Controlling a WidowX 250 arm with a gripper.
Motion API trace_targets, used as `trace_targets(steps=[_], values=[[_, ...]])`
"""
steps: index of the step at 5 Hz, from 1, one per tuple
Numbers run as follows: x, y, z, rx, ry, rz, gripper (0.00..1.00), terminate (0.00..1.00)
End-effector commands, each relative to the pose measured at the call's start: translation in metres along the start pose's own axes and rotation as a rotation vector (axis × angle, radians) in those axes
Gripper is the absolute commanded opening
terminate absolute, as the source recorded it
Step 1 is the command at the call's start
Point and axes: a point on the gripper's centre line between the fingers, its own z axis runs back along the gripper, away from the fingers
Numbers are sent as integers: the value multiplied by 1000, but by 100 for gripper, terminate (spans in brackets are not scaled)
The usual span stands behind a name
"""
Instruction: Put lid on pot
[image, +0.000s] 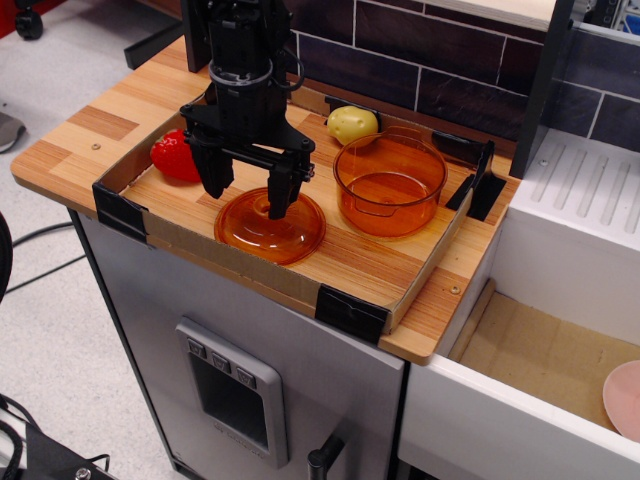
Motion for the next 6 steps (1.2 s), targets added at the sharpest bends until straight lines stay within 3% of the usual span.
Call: trace_targets(steps=[1, 3, 4, 5, 6], values=[[6, -9, 1, 17, -43, 11, 100, 0], [6, -13, -6, 35, -57, 20, 100, 0], [5, -12, -7, 37, -64, 24, 0, 0], [6, -10, 0, 38, -74, 29, 0, 0], [8, -3, 23, 28, -83, 56, 0, 0]])
